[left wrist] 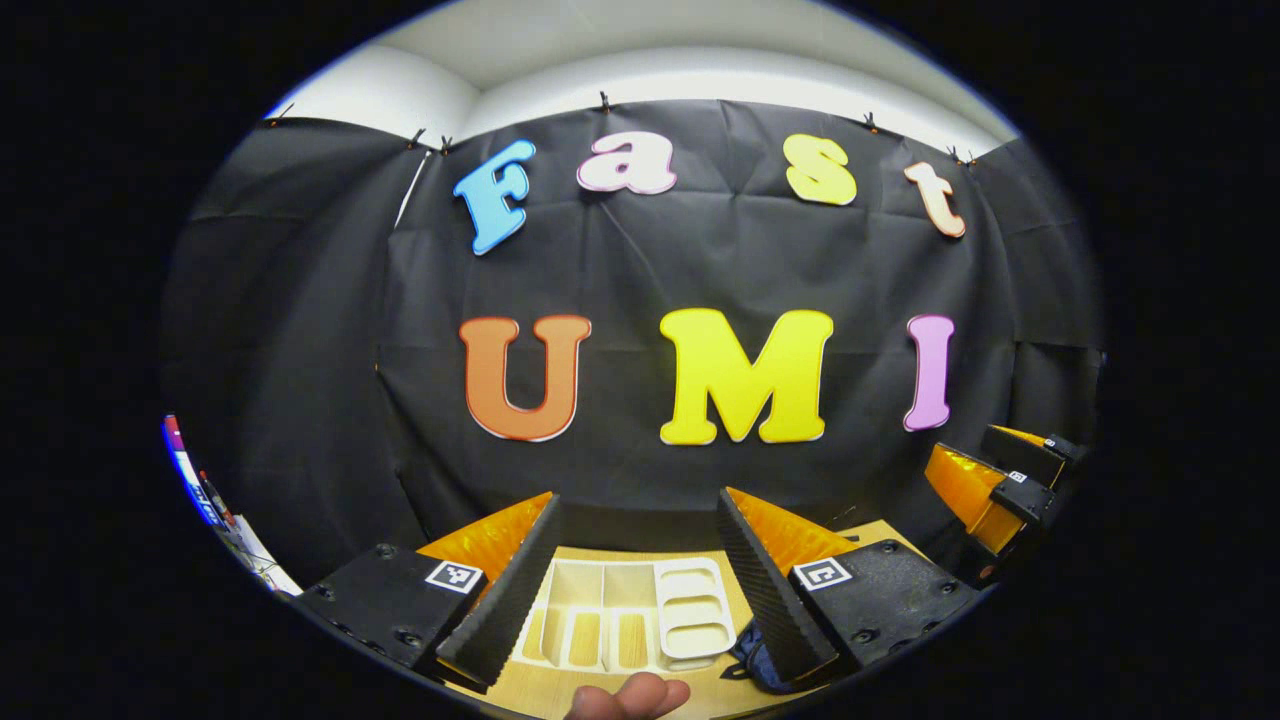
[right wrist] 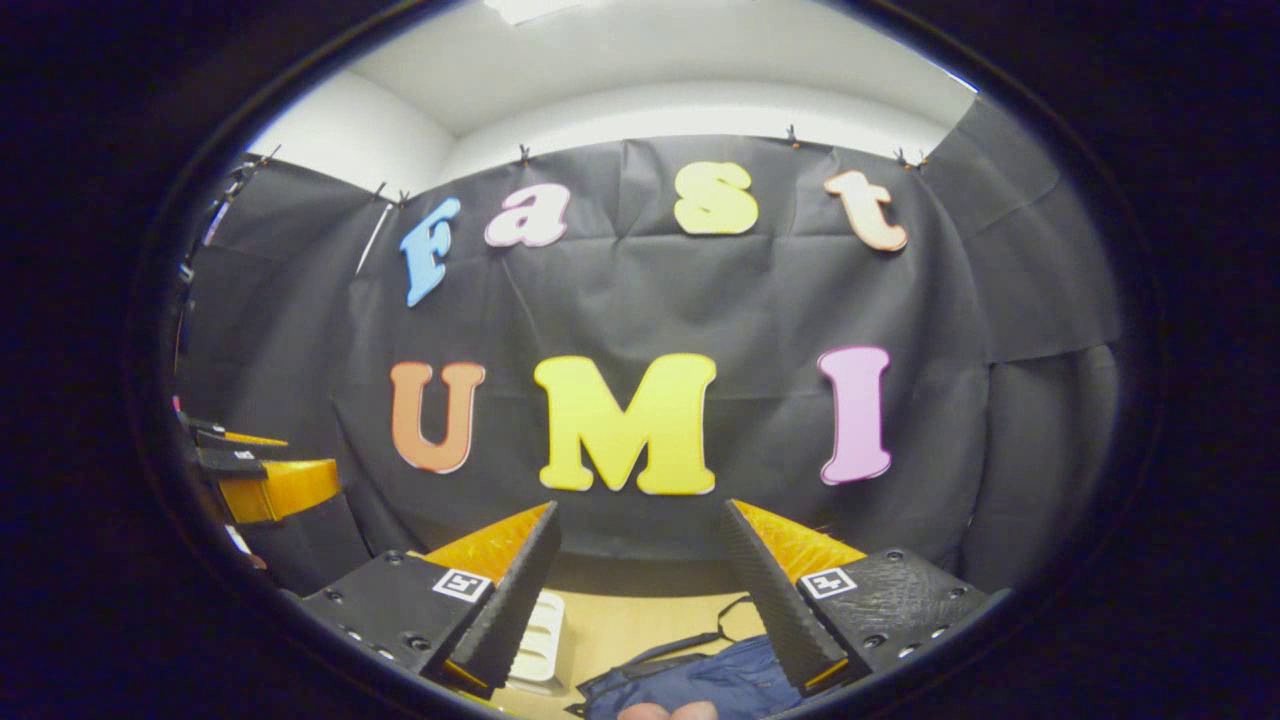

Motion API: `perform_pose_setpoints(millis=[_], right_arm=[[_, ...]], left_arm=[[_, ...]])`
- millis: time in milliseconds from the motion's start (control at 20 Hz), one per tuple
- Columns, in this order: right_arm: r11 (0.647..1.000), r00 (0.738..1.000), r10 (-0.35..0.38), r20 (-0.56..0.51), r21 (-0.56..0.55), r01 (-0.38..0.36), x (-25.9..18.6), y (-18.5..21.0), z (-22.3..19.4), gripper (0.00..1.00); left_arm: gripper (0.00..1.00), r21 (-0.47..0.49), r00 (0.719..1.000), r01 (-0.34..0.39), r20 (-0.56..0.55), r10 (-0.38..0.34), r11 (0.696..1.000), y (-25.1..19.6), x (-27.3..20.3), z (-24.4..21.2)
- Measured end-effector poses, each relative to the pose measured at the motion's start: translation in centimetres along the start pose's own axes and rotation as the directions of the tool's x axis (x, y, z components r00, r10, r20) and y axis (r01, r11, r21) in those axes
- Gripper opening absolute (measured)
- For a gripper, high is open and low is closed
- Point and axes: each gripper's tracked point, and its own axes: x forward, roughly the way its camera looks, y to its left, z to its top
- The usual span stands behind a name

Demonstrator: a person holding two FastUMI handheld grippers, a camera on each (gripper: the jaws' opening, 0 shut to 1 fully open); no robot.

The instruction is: Open the schoolbag, grab two books from the bookshelf and put them into the schoolbag.

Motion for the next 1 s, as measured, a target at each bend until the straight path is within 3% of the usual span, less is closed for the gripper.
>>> perform_pose_setpoints(millis=[250, 350, 500, 650, 1000], right_arm=[[1.0, 0.999, -0.018, 0.03, -0.006, 0.018, -2.5, 0.2, 0.7, 0.99], [1.0, 1.0, -0.016, 0.022, -0.009, 0.016, -3.3, 0.3, 0.4, 0.93], [1.0, 1.0, -0.011, 0.014, -0.012, 0.012, -3.5, 0.6, 0.3, 0.93], [1.0, 1.0, -0.014, 0.02, -0.022, 0.015, -3.7, 0.6, 0.6, 0.99], [0.999, 0.999, -0.014, 0.03, -0.037, 0.015, -4.4, 0.6, 1.0, 0.96]], left_arm=[[0.94, -0.024, 0.999, -0.011, 0.045, 0.012, 1.0, -0.9, -2.0, 0.4], [0.96, -0.019, 0.999, -0.007, 0.054, 0.008, 1.0, -1.1, -2.6, 0.4], [0.96, -0.012, 0.998, -0.012, 0.067, 0.013, 1.0, -0.5, -2.9, 0.1], [0.96, -0.017, 0.997, -0.015, 0.071, 0.016, 1.0, -0.1, -2.8, -0.5], [0.96, 0.0, 0.997, 0.003, 0.079, -0.003, 1.0, -0.7, -3.1, -0.8]])
